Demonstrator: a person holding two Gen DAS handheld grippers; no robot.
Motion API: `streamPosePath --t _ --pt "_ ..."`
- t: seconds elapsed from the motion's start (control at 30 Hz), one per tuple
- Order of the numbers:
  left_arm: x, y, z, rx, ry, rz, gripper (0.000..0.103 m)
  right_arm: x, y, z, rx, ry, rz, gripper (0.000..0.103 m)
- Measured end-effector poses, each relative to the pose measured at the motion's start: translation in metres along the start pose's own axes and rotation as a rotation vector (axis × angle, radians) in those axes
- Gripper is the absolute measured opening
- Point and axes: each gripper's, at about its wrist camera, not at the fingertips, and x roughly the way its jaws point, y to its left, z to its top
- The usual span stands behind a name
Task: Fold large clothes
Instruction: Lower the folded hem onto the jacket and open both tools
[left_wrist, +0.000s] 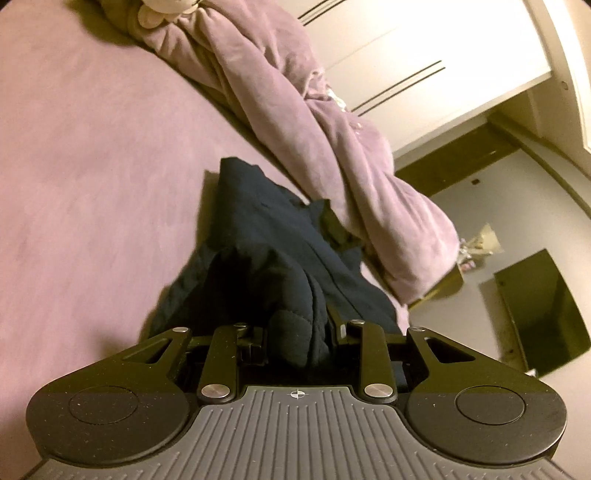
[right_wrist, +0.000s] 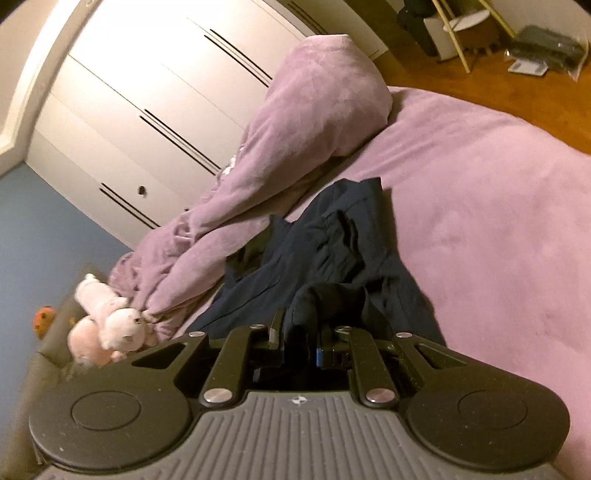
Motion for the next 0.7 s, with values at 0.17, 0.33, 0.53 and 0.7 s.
streamPosePath --t 0.17,0.33,0.53,0.7 --pt "0.037 0.006 0.019 -0.029 0.002 0.026 0.030 0.046 0.002 0.016 0.012 -0.024 -0.028 0.013" --pt "0.074 0.012 0.035 -0.027 0.021 0.074 0.031 0.081 0.000 0.027 0.017 -0.031 -0.062 0.013" --pt "0.107 0.026 0.040 -0.064 0.044 0.135 0.037 0.115 -0.008 0.032 0.004 -0.011 -0.112 0.014" --pt "0.095 0.039 0.044 -0.099 0.003 0.064 0.063 0.115 -0.022 0.037 0.059 -0.040 -0.083 0.034"
